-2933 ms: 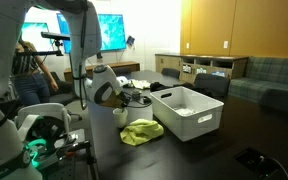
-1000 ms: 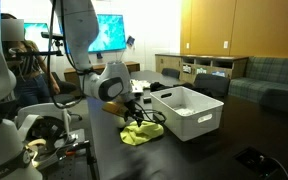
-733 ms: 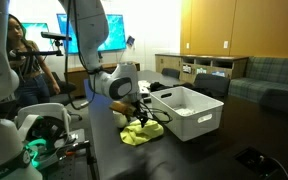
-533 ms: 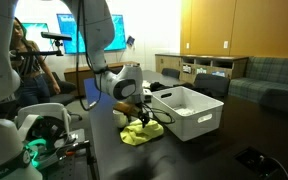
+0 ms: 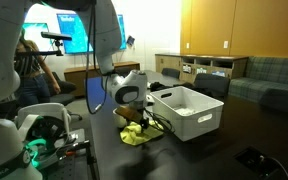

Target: Pick up the white towel and put it in the basket , pick up the marker and put it in the cup, then, pick up the yellow towel and put it in the basket, and finally pick up the masking tape and put it in the cup

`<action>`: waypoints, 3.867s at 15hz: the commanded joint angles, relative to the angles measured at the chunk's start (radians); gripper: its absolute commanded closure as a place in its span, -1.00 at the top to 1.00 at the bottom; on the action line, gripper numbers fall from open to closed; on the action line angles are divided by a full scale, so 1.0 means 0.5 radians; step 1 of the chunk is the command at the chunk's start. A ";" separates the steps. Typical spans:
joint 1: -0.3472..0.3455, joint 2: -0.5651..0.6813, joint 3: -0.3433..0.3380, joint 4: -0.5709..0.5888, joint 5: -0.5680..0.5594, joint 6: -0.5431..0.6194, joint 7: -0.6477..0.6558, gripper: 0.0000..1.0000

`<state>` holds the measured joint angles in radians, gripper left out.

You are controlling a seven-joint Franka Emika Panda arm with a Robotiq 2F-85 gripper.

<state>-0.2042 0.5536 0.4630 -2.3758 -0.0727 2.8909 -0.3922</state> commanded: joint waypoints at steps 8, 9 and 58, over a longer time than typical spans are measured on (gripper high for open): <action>0.134 0.176 -0.221 0.050 0.051 0.108 0.106 1.00; 0.195 0.195 -0.284 0.078 0.036 0.110 0.151 1.00; 0.721 -1.635 -0.893 -0.165 -1.635 -0.715 2.945 -0.95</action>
<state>0.2222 -0.2328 -0.0227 -2.4757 -0.9170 2.4794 1.1632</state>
